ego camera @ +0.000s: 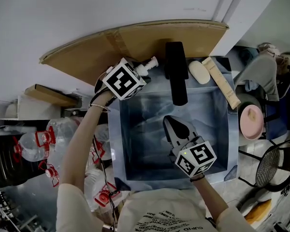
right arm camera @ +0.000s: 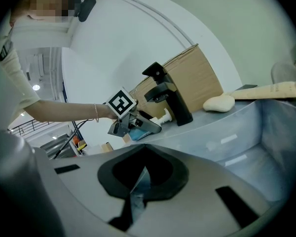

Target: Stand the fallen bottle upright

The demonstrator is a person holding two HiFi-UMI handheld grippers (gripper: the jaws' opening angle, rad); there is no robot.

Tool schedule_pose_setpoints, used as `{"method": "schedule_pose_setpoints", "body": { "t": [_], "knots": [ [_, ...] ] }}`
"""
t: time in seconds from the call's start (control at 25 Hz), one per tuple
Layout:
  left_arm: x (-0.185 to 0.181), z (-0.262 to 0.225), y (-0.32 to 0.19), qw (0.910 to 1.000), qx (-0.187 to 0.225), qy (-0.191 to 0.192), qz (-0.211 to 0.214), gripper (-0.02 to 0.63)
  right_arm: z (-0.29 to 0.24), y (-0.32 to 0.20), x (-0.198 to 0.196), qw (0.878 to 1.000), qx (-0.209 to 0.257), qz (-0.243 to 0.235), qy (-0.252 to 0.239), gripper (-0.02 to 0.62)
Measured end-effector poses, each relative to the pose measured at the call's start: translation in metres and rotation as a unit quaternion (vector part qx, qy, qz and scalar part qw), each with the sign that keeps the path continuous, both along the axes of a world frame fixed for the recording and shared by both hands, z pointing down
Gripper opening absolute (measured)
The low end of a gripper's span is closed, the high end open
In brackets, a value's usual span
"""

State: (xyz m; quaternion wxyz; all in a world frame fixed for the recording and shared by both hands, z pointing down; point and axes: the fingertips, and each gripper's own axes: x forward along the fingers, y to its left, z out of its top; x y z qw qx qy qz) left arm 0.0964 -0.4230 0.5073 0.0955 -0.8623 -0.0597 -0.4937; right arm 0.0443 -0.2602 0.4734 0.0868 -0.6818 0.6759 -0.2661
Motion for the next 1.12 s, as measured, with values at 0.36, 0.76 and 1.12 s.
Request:
{"method": "schedule_pose_setpoints", "body": {
  "t": [0.36, 0.76, 1.12],
  "knots": [
    [-0.001, -0.012, 0.000, 0.9979, 0.023, 0.053, -0.029, 0.272, -0.005, 0.005, 0.007, 1.000, 0.005, 0.013, 0.007, 0.005],
    [0.004, -0.059, 0.005, 0.9794, 0.013, 0.184, -0.082, 0.270, -0.011, 0.012, 0.000, 1.000, 0.012, 0.018, 0.012, 0.005],
    [-0.006, -0.099, 0.001, 0.9192, -0.025, 0.353, -0.173, 0.270, -0.010, 0.021, 0.000, 0.999, 0.017, 0.035, 0.016, 0.005]
  ]
}}
